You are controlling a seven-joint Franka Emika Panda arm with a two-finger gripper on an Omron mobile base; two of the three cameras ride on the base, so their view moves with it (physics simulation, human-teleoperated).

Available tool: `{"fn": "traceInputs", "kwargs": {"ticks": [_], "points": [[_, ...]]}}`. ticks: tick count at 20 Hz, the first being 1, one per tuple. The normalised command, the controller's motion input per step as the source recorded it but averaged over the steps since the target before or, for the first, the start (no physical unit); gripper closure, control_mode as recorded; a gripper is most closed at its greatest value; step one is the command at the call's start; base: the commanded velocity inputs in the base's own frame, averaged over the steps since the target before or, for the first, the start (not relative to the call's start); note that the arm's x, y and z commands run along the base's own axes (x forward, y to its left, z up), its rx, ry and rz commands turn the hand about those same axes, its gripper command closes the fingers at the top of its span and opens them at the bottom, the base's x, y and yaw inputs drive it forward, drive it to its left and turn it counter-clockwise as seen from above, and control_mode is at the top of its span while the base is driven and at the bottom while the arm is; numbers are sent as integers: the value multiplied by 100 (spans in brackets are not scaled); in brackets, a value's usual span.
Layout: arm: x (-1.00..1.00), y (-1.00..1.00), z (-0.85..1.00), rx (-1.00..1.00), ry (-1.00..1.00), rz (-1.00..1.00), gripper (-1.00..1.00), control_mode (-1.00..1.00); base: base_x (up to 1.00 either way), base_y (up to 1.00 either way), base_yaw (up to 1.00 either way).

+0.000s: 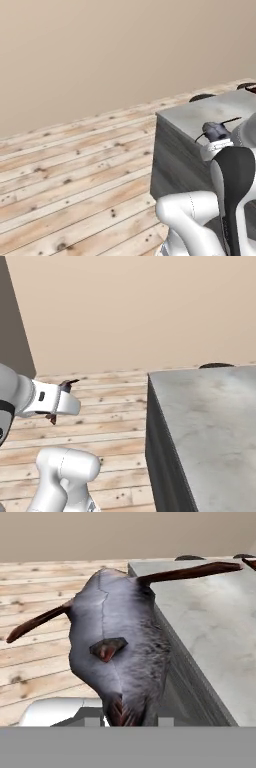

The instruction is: Gather the lemon and sweet potato from the fridge and place them on a tray on the dining counter. Then gather the fishs from the fridge and place them on the other tray.

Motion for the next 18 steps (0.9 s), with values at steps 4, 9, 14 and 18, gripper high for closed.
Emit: {"fn": "traceInputs", "kwargs": {"ticks": [4, 9, 14, 18], "points": [[0, 0, 0, 0, 0, 0, 100, 100, 100, 3, 0], [0, 0, 0, 0, 0, 0, 100, 100, 97, 3, -19], [0, 0, 0, 0, 0, 0, 100, 100, 86, 17, -40], [0, 0, 0, 0, 0, 0, 100, 100, 70, 28, -44]]}}
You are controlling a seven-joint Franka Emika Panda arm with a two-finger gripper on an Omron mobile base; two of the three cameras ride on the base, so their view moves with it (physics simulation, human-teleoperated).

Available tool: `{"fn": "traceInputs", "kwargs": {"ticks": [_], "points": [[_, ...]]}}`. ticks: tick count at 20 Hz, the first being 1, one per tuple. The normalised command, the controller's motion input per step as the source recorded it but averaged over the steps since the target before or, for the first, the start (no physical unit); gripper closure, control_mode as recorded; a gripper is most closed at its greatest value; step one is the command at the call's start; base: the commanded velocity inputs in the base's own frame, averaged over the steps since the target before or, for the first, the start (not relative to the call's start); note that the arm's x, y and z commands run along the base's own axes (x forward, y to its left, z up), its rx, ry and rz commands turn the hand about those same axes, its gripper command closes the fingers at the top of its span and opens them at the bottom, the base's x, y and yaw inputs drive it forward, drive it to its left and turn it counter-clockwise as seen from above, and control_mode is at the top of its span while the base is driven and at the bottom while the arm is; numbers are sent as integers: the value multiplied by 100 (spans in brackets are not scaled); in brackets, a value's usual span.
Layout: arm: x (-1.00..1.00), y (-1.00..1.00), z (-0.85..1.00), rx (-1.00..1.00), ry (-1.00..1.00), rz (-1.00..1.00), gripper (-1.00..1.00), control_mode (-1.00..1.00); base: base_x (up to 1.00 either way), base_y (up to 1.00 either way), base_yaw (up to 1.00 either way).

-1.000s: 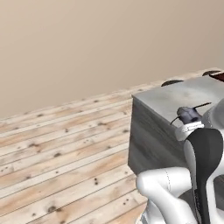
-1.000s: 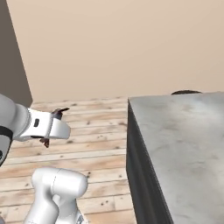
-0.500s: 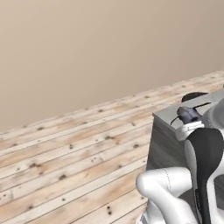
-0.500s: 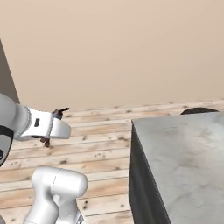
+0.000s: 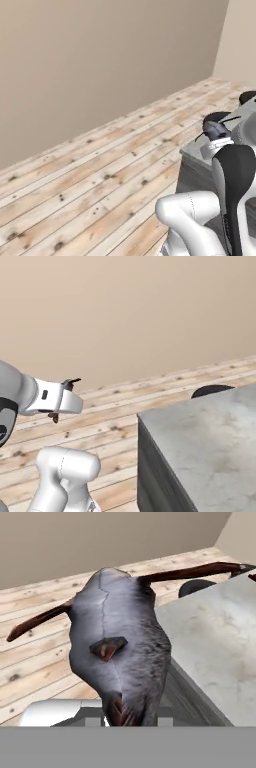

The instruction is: Gather the lemon and sweet potato from the fridge and place them on a tray on the dining counter. Then gather the fishs from the fridge and place them on the other tray.

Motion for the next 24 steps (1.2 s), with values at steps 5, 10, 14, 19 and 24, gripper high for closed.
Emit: {"fn": "traceInputs", "kwargs": {"ticks": [5, 10, 14, 19, 24], "points": [[0, 0, 0, 0, 0, 0, 100, 100, 65, 37, -44], [0, 0, 0, 0, 0, 0, 100, 100, 65, 42, -45], [0, 0, 0, 0, 0, 0, 100, 100, 66, 46, -46], [0, 0, 0, 0, 0, 0, 100, 100, 69, 49, -46], [0, 0, 0, 0, 0, 0, 100, 100, 75, 48, -45]]}}
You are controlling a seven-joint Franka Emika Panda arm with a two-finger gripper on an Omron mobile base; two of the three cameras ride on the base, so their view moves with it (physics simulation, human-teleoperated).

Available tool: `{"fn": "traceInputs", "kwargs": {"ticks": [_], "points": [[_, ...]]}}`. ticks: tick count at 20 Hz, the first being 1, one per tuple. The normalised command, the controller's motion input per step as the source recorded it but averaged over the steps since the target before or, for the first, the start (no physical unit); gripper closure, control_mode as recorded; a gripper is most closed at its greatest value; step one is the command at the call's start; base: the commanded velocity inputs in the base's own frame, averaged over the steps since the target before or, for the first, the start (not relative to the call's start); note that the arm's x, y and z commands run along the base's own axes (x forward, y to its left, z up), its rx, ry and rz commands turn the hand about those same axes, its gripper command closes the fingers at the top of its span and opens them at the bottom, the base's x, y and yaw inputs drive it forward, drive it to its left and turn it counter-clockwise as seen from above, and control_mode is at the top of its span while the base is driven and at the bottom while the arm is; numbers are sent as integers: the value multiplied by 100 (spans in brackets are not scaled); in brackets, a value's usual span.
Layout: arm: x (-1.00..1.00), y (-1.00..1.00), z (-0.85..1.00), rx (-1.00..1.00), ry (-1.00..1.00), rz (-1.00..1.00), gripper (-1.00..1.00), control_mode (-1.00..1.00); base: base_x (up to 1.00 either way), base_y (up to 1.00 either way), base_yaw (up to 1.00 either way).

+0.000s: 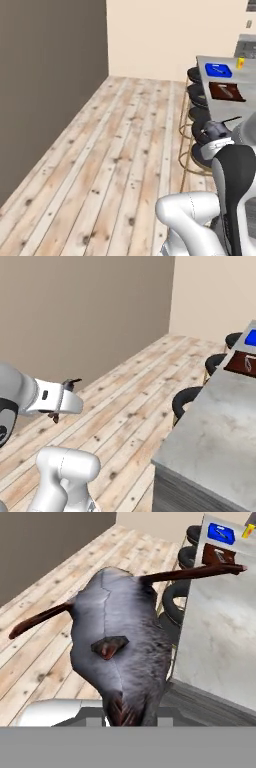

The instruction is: Gather the lemon and sweet potato from the fridge and place them on a tray on the dining counter. Then gather the fishs from the fridge and place them on the other tray.

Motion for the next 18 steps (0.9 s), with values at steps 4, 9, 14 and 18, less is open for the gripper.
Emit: {"fn": "traceInputs", "kwargs": {"ticks": [4, 9, 14, 18], "points": [[0, 0, 0, 0, 0, 0, 100, 100, 65, 46, -45], [0, 0, 0, 0, 0, 0, 100, 100, 59, 37, -43], [0, 0, 0, 0, 0, 0, 100, 100, 51, 44, -46], [0, 0, 0, 0, 0, 0, 100, 100, 57, 64, -48]]}}
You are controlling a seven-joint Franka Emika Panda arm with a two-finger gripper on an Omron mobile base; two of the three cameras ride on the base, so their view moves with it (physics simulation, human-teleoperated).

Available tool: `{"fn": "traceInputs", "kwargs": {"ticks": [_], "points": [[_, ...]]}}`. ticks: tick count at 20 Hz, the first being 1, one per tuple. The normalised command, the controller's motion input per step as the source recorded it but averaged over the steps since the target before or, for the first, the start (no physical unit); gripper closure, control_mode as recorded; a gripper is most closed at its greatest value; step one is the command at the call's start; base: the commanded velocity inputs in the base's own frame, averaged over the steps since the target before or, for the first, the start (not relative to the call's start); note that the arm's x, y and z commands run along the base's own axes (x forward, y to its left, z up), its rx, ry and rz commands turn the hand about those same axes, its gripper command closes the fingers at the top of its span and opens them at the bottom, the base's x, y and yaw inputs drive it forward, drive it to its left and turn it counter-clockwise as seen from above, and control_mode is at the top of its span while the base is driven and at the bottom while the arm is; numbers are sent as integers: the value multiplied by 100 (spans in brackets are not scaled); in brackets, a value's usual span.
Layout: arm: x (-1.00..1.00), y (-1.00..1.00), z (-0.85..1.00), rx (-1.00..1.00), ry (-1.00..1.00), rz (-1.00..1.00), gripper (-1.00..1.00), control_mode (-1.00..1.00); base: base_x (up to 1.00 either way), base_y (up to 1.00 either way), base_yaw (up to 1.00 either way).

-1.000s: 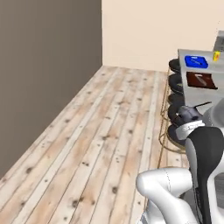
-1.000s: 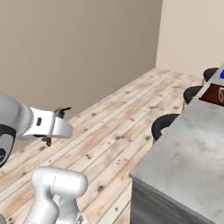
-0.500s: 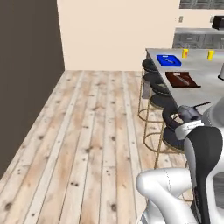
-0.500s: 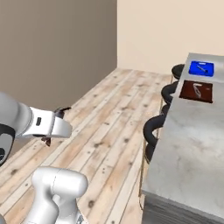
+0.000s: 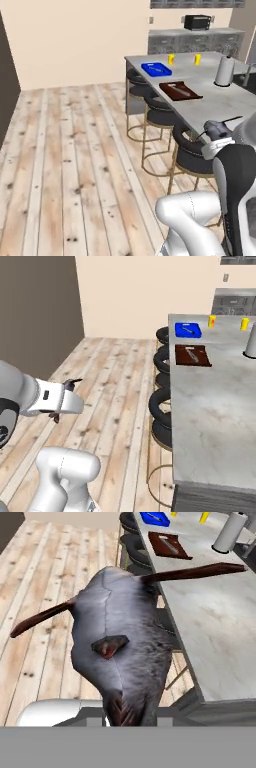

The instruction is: Gather the lemon and sweet potato from the fridge and place them on a tray on the dining counter. Then gather the fishs from the fridge and place them on the other tray.

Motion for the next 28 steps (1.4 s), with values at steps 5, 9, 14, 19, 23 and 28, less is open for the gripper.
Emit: {"fn": "traceInputs", "kwargs": {"ticks": [5, 9, 14, 19, 23, 28], "points": [[0, 0, 0, 0, 0, 0, 100, 100, 67, 79, -45], [0, 0, 0, 0, 0, 0, 100, 100, 72, 83, -43], [0, 0, 0, 0, 0, 0, 100, 100, 70, 85, -43], [0, 0, 0, 0, 0, 0, 100, 100, 69, 86, -42], [0, 0, 0, 0, 0, 0, 100, 100, 69, 90, -40], [0, 0, 0, 0, 0, 0, 100, 100, 69, 90, -40]]}}
